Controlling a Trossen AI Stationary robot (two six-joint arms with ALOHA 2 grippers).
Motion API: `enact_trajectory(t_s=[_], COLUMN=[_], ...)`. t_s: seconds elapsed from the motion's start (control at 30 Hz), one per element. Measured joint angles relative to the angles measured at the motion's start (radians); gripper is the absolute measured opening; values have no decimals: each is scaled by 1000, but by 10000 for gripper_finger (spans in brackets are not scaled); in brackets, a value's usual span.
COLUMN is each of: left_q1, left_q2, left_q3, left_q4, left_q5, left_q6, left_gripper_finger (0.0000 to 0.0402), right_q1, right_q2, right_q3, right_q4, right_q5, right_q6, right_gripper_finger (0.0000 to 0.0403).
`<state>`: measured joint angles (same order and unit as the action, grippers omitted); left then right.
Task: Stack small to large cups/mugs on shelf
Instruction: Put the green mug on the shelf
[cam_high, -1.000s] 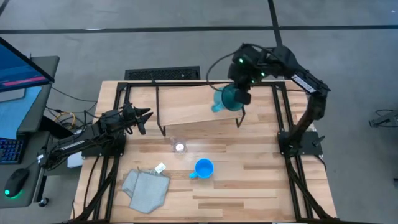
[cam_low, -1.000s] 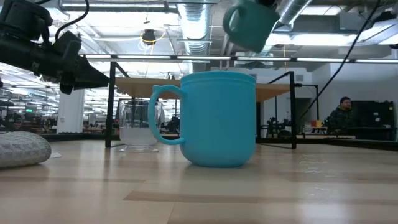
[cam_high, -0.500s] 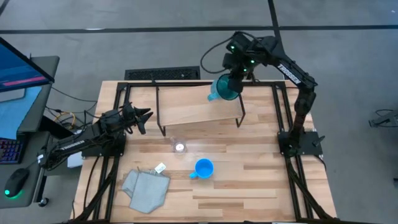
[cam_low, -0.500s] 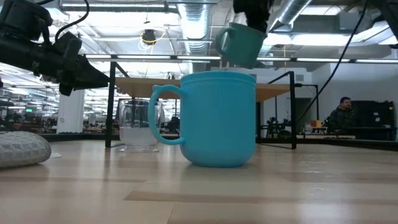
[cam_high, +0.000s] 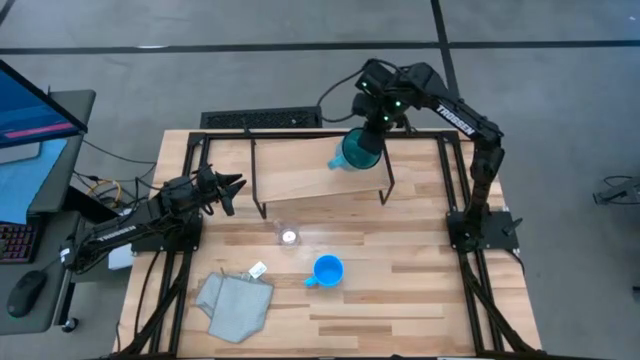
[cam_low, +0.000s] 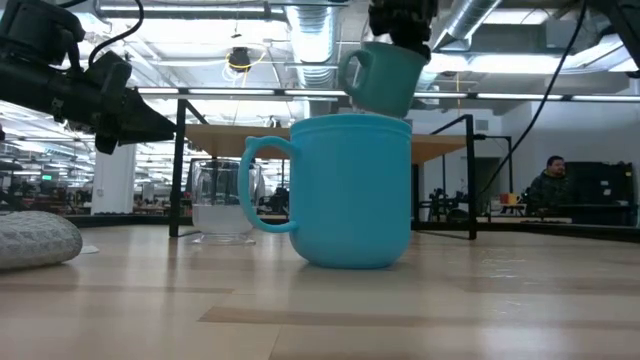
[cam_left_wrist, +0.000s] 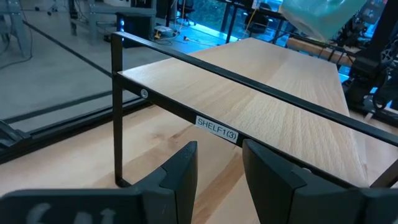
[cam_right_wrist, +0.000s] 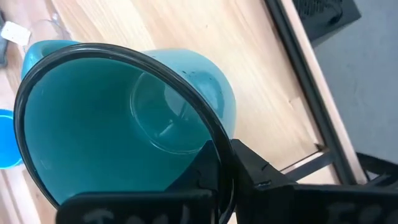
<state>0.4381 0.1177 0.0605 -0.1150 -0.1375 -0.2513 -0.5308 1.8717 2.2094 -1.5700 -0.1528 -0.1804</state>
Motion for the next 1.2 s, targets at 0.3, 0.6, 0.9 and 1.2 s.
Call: enact_trajectory(t_s=[0.3, 0.6, 0.9, 1.2], left_q1=[0, 0, 0, 0], left_q2=[0, 0, 0, 0], left_q3=[0, 0, 0, 0], left_q4=[0, 0, 0, 0], left_q5=[0, 0, 0, 0], left_q6=[0, 0, 0, 0], left_gripper_finger=[119, 119, 119, 119], right_q1=[-5, -24, -51, -48], right_q2=[0, -1, -1, -1], right_q3=[-56, -105, -105, -105], right_q4=[0, 1, -1, -1], right_q5=[23, 17, -36, -43], right_q6=[28, 53, 111, 67], right_gripper_finger=[31, 31, 31, 31])
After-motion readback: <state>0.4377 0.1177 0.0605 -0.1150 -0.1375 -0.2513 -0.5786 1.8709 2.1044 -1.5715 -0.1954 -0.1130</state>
